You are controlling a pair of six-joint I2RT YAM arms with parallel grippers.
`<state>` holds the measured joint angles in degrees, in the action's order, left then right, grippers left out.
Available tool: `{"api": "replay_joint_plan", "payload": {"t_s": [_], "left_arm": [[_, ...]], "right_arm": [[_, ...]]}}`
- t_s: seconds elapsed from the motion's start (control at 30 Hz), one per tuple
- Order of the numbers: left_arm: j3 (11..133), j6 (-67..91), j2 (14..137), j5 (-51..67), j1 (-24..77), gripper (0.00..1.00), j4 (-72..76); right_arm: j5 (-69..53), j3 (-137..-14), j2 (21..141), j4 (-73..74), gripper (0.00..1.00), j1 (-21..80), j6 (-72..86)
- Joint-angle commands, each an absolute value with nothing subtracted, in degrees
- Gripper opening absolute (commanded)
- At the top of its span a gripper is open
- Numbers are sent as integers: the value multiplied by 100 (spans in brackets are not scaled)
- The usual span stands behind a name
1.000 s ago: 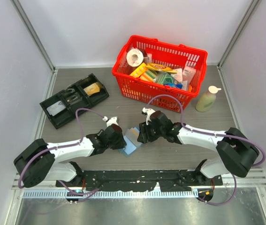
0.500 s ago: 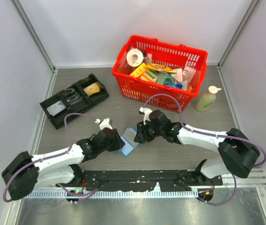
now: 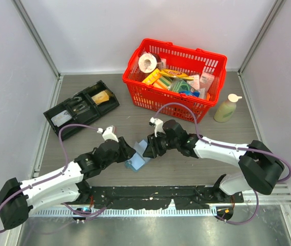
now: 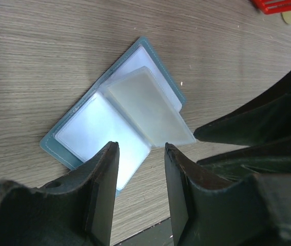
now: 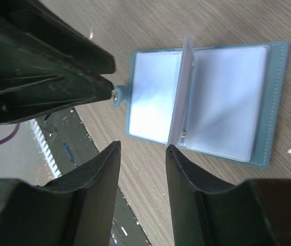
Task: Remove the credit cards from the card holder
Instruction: Remove the credit card from the card holder.
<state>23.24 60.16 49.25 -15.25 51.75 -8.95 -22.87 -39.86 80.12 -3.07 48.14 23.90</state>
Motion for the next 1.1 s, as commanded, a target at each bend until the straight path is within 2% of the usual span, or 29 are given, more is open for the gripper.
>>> {"api": "replay_joint_plan", "payload": {"t_s": [0.0, 0.1, 0.23, 0.37, 0.5, 0.53, 0.63, 0.8, 1.07], "left_arm": [[2417, 6117, 4861, -1608, 5194, 44, -914], [2373, 6135, 4633, -1757, 5194, 44, -1080], [2294, 6205, 4325, -1881, 5194, 47, -1335], [2154, 6328, 4087, -1881, 5194, 47, -1397], [2030, 6363, 4200, -1837, 5194, 48, -1292], [2039, 6363, 4306, -1793, 5194, 47, -1275], [2057, 6337, 4745, -1697, 5194, 42, -1275], [2030, 6293, 5396, -1547, 5194, 35, -1187], [1837, 6398, 5818, -1398, 5194, 29, -853]], "right_arm": [[-2899, -4184, 8033, -843, 45, 4895, 2347], [-3225, -4210, 8095, -923, 45, 4913, 2312], [-2884, -4236, 8130, -713, 45, 4922, 2215], [-3445, -4403, 8235, -694, 46, 5036, 1969], [-2051, -4517, 8270, -379, 47, 5071, 2048], [-1430, -4544, 8297, -195, 48, 5071, 2039], [-714, -4570, 8437, -35, 51, 5071, 2030], [-615, -4570, 8692, -88, 57, 5071, 2039], [-773, -4509, 9000, -193, 57, 5063, 2048]]}}
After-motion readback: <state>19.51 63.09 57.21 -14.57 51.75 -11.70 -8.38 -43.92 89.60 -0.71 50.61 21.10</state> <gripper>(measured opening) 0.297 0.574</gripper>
